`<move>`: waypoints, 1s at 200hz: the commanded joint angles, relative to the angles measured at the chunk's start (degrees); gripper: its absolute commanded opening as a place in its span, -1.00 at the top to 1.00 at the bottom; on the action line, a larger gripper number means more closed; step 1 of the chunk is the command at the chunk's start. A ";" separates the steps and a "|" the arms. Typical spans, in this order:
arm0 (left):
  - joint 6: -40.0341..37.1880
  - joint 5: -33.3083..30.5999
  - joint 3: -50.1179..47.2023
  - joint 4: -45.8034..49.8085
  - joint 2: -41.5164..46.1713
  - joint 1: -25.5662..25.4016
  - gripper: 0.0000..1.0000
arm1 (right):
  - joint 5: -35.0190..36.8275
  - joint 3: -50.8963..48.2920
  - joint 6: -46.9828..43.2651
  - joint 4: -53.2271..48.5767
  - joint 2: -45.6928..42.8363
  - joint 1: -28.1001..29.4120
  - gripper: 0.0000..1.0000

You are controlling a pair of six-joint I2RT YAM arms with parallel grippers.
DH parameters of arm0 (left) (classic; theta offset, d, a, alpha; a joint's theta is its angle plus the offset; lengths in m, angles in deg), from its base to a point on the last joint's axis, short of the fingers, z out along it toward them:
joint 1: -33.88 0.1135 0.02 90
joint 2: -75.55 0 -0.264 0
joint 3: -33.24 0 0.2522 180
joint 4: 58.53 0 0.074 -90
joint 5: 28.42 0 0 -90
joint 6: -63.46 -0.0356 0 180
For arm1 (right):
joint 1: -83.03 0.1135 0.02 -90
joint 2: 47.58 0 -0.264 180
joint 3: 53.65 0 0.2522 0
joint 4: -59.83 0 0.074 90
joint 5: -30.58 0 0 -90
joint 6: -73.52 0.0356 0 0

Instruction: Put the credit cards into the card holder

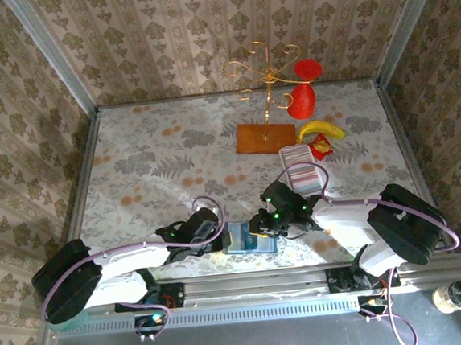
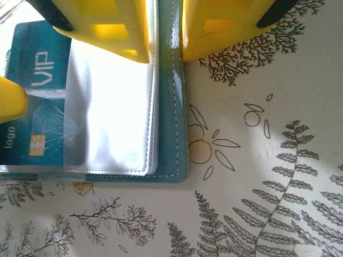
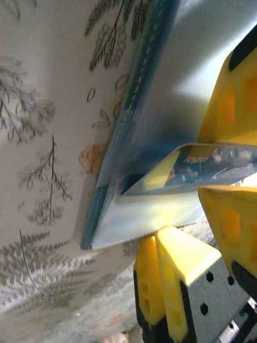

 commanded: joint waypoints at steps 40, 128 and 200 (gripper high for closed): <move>0.08 0.33 0.52 -0.53 -2.04 -0.74 0.58 | 5.23 4.92 -2.84 -11.44 1.24 1.52 0.48; 0.63 -0.01 -0.13 -0.53 -1.19 -1.15 0.60 | 5.96 11.04 -0.58 -11.38 6.02 4.64 0.49; 1.52 -0.85 -1.32 -0.03 1.55 -1.49 0.60 | 8.51 15.51 2.38 -11.33 9.24 7.43 0.51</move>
